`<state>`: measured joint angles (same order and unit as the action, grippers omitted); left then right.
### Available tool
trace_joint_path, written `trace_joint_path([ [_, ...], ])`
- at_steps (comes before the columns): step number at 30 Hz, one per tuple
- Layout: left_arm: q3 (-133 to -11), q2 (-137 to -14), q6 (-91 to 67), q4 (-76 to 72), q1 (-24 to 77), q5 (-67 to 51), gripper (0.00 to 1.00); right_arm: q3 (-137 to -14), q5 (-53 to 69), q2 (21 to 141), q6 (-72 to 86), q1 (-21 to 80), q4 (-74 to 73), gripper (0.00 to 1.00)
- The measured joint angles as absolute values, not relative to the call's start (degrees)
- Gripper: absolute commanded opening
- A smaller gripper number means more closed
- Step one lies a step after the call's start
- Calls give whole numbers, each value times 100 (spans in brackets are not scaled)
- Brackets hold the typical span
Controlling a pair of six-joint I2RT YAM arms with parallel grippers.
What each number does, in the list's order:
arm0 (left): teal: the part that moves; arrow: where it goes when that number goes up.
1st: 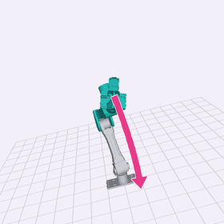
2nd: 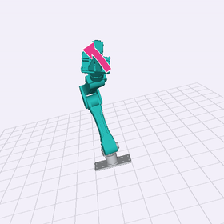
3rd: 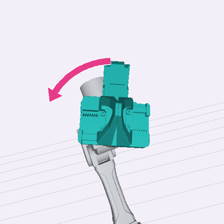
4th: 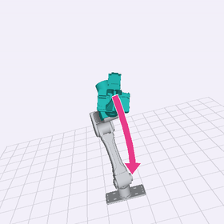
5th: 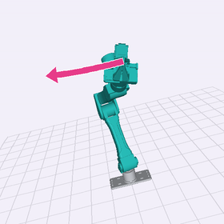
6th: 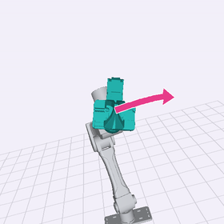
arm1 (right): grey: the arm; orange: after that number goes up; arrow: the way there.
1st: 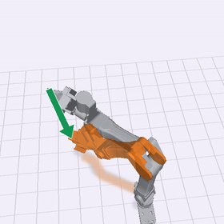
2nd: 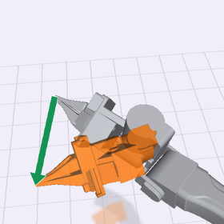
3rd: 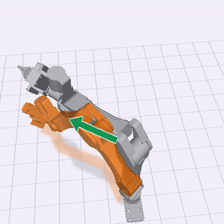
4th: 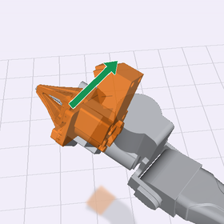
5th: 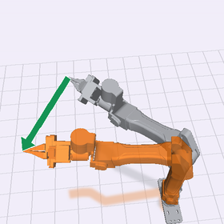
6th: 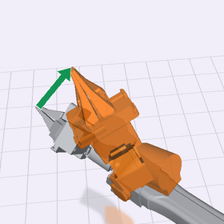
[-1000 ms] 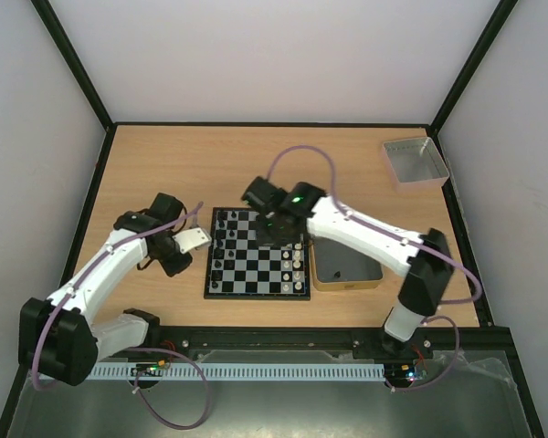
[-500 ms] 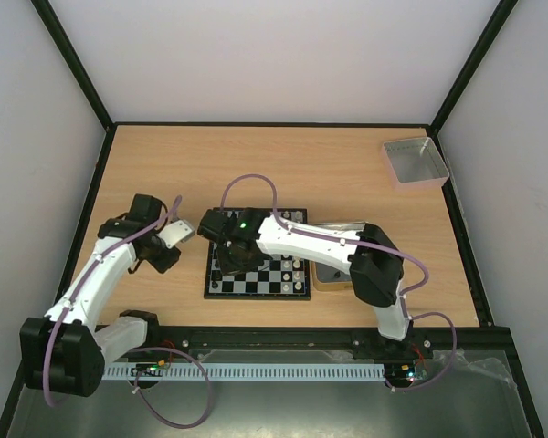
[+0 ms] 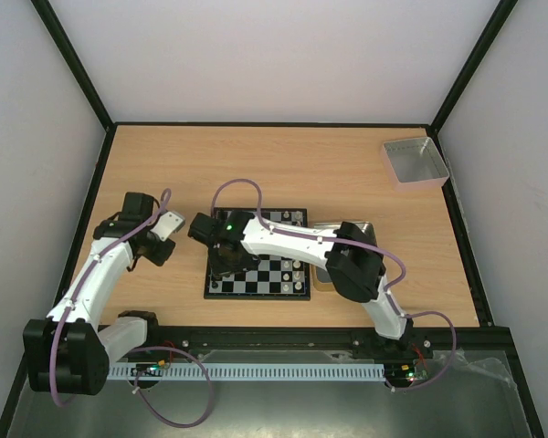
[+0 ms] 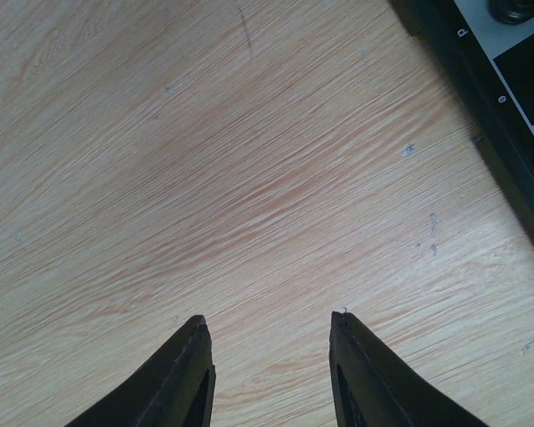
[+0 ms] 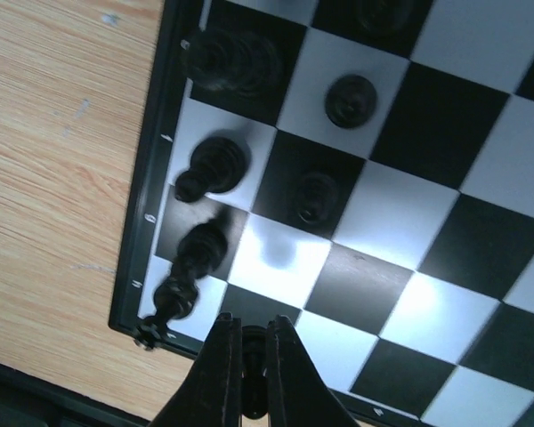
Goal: Set up the chess pieces on the board
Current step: Place the chess piece on the chessboard.
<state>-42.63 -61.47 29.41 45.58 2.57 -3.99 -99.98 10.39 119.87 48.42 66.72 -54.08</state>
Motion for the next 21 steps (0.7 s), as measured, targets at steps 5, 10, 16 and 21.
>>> trace_joint_path([
  [5, -4233, -6147, 2902, 4525, 259, -381, 38, -10289, 1013, 12252, 4792, 6672, -5387, 2],
  [10, -4226, -6147, 2880, 4523, 259, -340, 38, -10344, 1009, 12366, 4777, 6667, -5393, 2],
  [16, -4226, -6147, 2851, 4497, 257, -307, 38, -10344, 989, 12374, 4779, 6617, -5391, 2],
  [21, -4226, -6147, 2842, 4460, 257, -294, 38, -10320, 961, 12374, 4779, 6584, -5389, 2],
])
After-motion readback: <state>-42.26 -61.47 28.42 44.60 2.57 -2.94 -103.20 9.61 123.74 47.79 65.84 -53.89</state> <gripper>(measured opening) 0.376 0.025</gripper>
